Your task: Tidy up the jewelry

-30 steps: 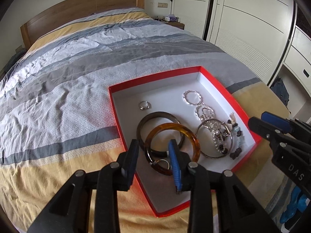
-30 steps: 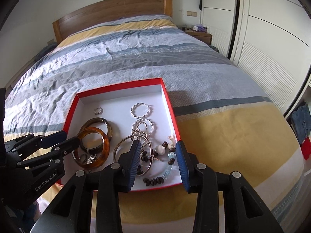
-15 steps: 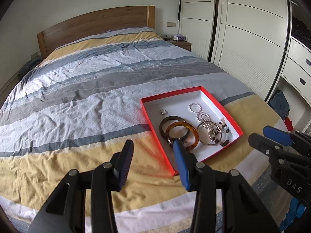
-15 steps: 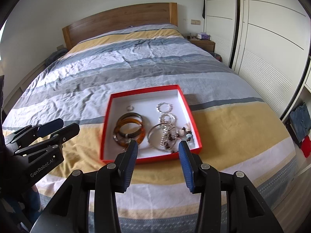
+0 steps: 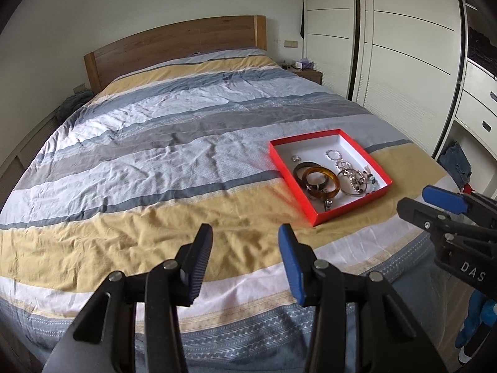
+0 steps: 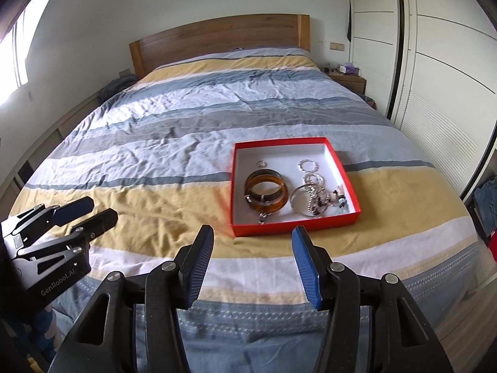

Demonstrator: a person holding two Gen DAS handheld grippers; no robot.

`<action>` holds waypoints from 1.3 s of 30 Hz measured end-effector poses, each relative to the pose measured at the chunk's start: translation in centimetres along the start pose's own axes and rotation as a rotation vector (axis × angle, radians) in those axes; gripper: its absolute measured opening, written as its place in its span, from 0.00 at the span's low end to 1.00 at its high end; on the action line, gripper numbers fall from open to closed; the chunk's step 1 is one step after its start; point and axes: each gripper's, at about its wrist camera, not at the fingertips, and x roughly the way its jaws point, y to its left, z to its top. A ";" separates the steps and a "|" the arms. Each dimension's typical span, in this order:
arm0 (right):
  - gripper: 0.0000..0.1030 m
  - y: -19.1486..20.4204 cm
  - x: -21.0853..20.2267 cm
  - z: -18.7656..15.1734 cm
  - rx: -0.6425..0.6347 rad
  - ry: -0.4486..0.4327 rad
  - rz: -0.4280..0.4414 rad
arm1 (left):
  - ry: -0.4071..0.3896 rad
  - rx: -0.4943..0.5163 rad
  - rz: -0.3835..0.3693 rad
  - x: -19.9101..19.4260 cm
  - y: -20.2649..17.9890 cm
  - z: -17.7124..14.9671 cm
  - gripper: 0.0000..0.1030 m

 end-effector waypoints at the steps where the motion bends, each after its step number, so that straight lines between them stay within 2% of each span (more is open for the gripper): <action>1: 0.53 0.4 -0.3 -0.2 -0.005 -0.002 0.001 | -0.007 -0.006 0.006 -0.5 0.4 -0.3 0.42; 15: 0.56 3.3 -3.0 -2.3 -0.050 -0.019 0.005 | -0.108 -0.065 0.051 -5.3 3.0 -2.7 0.43; 23: 0.57 3.9 -3.2 -3.0 -0.063 -0.018 0.012 | -0.107 -0.080 0.052 -5.9 3.6 -3.7 0.43; 25: 0.60 3.9 -3.3 -3.1 -0.061 -0.020 0.009 | -0.103 -0.081 0.060 -5.8 3.7 -4.0 0.43; 30: 0.86 3.4 -3.3 -3.4 -0.042 -0.032 -0.013 | -0.086 -0.087 0.074 -5.5 3.8 -4.4 0.43; 33: 0.88 3.3 -3.0 -3.5 -0.039 -0.026 -0.013 | -0.077 -0.087 0.074 -5.2 3.9 -4.5 0.43; 36: 0.98 3.3 -2.6 -3.6 -0.042 -0.023 -0.011 | -0.069 -0.086 0.073 -4.9 3.8 -4.6 0.43; 39: 1.00 3.4 -2.3 -3.7 -0.045 -0.020 -0.010 | -0.061 -0.085 0.075 -4.6 3.8 -4.7 0.43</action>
